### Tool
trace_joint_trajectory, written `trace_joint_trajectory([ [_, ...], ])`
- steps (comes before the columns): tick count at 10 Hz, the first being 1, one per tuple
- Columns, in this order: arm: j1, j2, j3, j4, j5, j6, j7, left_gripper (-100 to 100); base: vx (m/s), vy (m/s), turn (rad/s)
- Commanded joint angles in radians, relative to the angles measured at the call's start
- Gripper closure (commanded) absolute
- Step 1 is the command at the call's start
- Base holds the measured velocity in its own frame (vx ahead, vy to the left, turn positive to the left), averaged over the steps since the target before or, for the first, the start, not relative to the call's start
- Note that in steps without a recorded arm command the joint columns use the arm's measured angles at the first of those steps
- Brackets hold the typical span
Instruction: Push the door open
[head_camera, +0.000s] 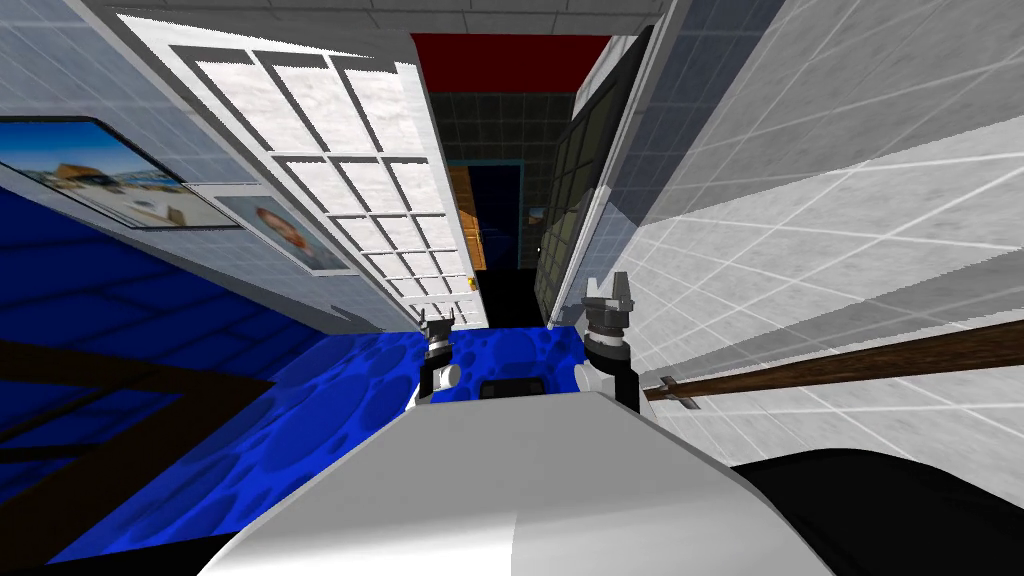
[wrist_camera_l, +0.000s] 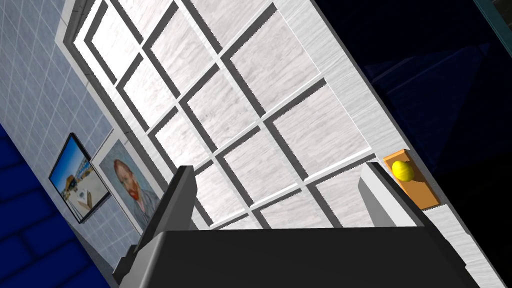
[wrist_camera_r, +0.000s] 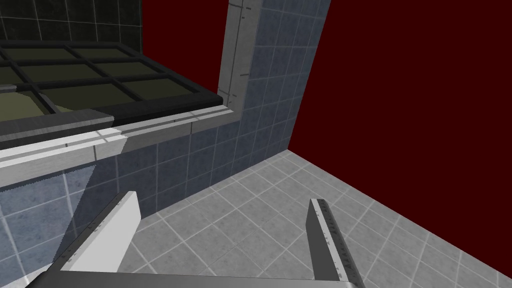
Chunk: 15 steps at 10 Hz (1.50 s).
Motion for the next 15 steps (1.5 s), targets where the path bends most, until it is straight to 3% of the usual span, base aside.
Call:
trace_joint_trajectory([
  [1,-0.014,0.001,-0.006,0.048,0.019,-0.014,0.033,-100,0.063,0.090,-0.256],
  [3,-0.014,0.001,-0.006,0.048,0.019,-0.014,0.033,-100,0.033,0.041,0.030],
  [15,-0.118,0.004,-0.032,0.353,0.153,-0.079,0.233,-100,0.052,0.078,-0.148],
])
